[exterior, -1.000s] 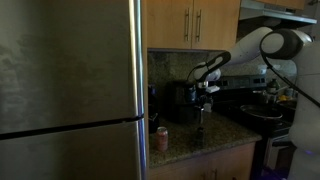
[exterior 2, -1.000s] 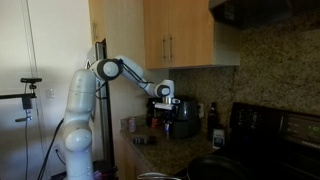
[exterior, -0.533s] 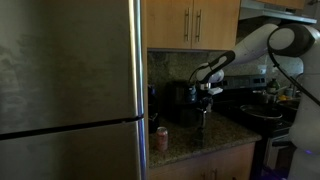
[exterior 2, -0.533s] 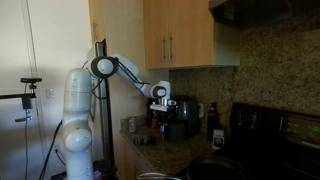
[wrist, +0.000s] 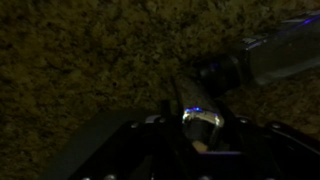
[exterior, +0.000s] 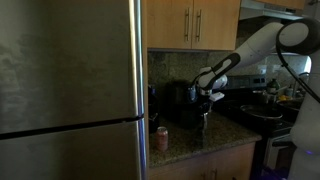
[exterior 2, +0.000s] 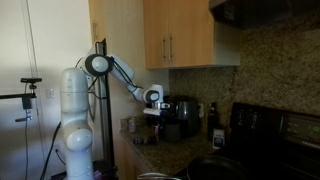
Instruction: Pull out the air fryer drawer
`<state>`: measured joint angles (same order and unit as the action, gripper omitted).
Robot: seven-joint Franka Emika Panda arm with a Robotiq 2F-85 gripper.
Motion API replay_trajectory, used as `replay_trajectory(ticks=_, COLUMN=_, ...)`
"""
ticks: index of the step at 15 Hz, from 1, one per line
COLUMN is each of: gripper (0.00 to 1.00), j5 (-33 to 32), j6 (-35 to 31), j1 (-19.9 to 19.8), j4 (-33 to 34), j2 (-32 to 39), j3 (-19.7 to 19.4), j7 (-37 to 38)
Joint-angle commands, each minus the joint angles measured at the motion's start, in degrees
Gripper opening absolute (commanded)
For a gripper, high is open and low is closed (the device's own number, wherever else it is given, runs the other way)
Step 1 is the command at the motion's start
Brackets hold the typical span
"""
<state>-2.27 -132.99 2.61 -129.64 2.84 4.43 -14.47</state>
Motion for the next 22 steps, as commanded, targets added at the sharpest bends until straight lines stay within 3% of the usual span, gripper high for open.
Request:
replay_trajectory(ticks=1, gripper=0.79, j5=-0.34, j6=-11.74, j1=2.39, j4=-6.48, j2=0.00, j3=1.73, j7=0.72)
replay_trajectory(ticks=3, gripper=0.93, j5=-4.12, j6=-17.01, j1=3.55, j4=-9.92, j2=-1.47, j3=1.93, j7=4.92)
replay_trajectory(ticks=5, gripper=1.00, j5=-10.15, j6=-20.81, j1=4.20, j4=-12.01, j2=-2.54, j3=1.43, j7=12.31)
replay_trajectory(ticks=10, gripper=1.00, j5=-23.45, j6=-26.57, j1=4.16, j4=-14.17, j2=-3.41, j3=0.94, j7=36.91)
replay_trajectory(ticks=13, gripper=1.00, j5=-26.64, j6=-28.71, j1=4.32, j4=-14.64, j2=-3.07, j3=1.24, j7=43.47)
replay_trajectory(ticks=16, gripper=1.00, j5=-34.06, j6=-32.29, j1=4.03, j4=-14.50, j2=-3.07, j3=0.69, j7=52.13)
replay_trajectory(ticks=19, gripper=1.00, j5=-49.28, j6=-33.44, j1=3.36, j4=-13.01, j2=-3.91, j3=-0.54, j7=66.34)
replay_trajectory(ticks=22, gripper=1.00, j5=-62.87, j6=-30.35, j1=3.29, j4=-11.71, j2=-4.79, j3=-0.95, j7=80.33)
